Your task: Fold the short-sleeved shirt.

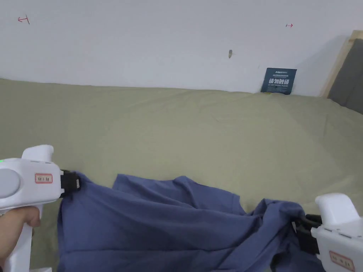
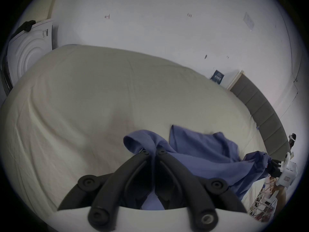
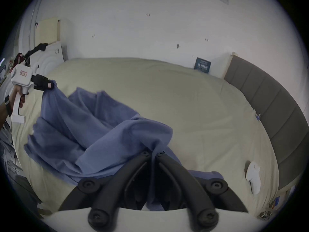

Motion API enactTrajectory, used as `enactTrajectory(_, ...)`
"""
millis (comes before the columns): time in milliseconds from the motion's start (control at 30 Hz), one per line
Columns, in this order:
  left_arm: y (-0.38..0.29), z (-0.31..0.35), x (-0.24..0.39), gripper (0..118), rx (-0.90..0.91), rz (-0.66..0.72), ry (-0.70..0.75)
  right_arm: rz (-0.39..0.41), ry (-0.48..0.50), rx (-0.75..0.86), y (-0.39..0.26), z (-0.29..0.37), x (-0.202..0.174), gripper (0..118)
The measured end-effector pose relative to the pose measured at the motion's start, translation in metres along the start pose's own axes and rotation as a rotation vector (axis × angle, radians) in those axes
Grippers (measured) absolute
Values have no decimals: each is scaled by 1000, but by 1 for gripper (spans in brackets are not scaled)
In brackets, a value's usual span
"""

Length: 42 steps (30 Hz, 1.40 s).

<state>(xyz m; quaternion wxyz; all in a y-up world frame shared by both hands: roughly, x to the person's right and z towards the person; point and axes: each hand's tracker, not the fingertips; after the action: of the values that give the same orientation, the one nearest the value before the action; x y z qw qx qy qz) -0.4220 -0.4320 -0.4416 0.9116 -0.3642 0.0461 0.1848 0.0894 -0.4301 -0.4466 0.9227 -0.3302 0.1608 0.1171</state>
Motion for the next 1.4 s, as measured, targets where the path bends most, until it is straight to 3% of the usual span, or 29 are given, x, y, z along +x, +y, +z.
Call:
enactTrajectory(167,30,30,10,0,78,-58,8,38,-3,67,42,-1,-8,3)
enactTrajectory(500,86,79,10,0,212,-60,-13,-26,63,244,127,-6,-16,3)
enactTrajectory(833,164,106,2,0,320,-17,7,12,69,358,232,-29,-33,3)
enactTrajectory(1133,224,109,-3,0,402,-51,45,-17,70,436,290,-48,-28,3)
enactTrajectory(1300,238,102,-15,0,435,-54,63,-105,67,438,305,-58,-14,3)
enactTrajectory(1400,238,95,-27,0,432,-25,54,-99,65,435,306,-61,-9,3)
